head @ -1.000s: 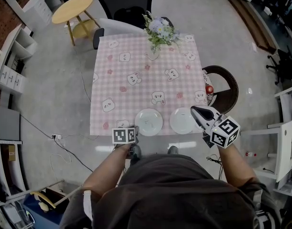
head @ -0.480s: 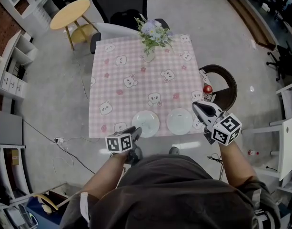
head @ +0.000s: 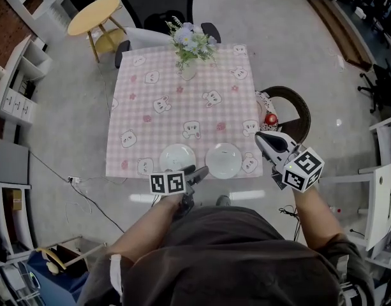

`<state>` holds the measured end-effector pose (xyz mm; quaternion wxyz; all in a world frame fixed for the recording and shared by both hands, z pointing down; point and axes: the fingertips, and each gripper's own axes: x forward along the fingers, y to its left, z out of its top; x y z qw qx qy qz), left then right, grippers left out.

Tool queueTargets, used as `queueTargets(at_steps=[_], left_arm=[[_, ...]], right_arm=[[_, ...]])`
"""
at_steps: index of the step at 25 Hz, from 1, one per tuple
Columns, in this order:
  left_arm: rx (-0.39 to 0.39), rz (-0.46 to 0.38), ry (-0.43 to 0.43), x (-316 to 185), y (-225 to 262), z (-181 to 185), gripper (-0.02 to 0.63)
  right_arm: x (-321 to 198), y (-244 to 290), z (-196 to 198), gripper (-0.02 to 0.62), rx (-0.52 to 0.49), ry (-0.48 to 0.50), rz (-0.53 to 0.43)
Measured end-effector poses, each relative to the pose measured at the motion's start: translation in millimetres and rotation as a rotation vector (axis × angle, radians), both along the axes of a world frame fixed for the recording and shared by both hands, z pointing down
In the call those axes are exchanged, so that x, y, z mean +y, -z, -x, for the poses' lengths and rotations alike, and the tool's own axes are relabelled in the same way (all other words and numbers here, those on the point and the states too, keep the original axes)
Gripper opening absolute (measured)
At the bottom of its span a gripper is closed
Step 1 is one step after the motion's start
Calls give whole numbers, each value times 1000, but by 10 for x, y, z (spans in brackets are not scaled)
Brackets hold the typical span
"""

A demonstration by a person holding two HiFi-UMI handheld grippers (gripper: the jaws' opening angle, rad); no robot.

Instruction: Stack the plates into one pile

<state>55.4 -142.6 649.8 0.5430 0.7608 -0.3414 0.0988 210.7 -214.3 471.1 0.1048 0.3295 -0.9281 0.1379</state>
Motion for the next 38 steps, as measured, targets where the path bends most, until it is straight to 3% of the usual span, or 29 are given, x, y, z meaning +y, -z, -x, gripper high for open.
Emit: queueTargets(at_steps=[7,14,19,24,31,34,38], left_arm=[[40,282,185,267,-481,-387,288],[61,466,279,495,-963,-716,311],[116,478,334,458,-1071,-936,311],[122,492,400,399,-1244,-908,310],[109,463,380,394,-1342,-883,310],[122,445,385,411,-1266,-884,196],[146,447,395,495,-1200,-843,125]], right_arm=[[138,-76,-410,-5,6,30,11],[264,-231,-680,-5,11,50,41],[370,-292,-824,-5,11,47,57],[481,-344,-934,-5,21,44,73],[561,-374,-1109,-5,18,15,80],[580,-364,-1153,-5,11,9,81],[591,-340,-1144,-5,2,12,79]])
